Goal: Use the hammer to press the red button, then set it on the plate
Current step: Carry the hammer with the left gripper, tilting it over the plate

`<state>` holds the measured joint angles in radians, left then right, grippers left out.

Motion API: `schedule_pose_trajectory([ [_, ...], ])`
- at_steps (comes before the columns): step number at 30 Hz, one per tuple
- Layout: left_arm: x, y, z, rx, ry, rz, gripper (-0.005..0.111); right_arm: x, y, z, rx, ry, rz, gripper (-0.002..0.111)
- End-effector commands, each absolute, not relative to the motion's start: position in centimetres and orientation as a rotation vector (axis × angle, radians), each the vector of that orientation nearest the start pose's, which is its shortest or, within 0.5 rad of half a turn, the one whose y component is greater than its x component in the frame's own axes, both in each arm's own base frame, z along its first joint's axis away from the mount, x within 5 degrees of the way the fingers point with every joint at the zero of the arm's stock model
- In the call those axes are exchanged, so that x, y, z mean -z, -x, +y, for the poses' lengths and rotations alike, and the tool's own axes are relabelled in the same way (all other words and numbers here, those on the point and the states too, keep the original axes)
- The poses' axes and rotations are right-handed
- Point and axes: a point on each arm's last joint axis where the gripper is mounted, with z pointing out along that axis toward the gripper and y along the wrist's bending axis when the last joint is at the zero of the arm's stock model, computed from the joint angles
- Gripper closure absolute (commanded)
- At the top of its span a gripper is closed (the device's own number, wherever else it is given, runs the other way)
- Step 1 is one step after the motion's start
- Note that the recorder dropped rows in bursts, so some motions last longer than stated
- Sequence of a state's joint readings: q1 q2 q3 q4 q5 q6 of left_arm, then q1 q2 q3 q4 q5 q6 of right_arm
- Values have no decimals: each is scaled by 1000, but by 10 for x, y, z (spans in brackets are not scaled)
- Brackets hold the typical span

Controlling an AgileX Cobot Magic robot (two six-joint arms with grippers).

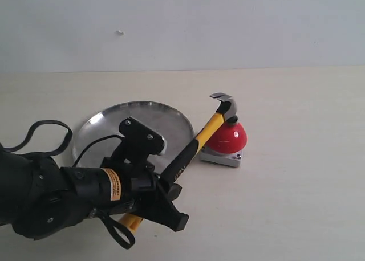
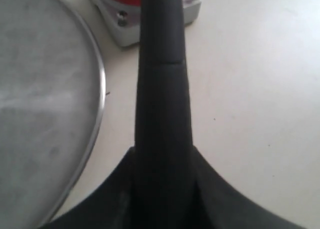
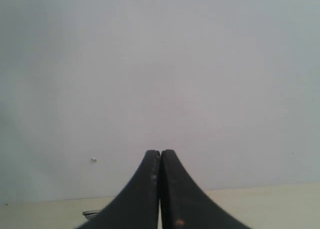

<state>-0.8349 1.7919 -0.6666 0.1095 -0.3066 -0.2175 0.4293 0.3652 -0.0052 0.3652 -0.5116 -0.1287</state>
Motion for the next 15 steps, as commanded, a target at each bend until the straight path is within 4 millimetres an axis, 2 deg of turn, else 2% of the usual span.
schedule_pose_trajectory([
  [1, -171, -208, -235, 594, -770, 2057, 107, -231, -83, 21, -402, 18, 1375, 108],
  [8, -234, -197, -222, 667, -704, 1870, 107, -231, -83, 21, -402, 18, 1375, 108],
  [12, -255, -190, -215, 685, -684, 1817, 107, -231, -83, 21, -402, 18, 1375, 108],
  [15, -263, -188, -210, 705, -650, 1813, 107, -231, -83, 21, -402, 18, 1375, 108],
])
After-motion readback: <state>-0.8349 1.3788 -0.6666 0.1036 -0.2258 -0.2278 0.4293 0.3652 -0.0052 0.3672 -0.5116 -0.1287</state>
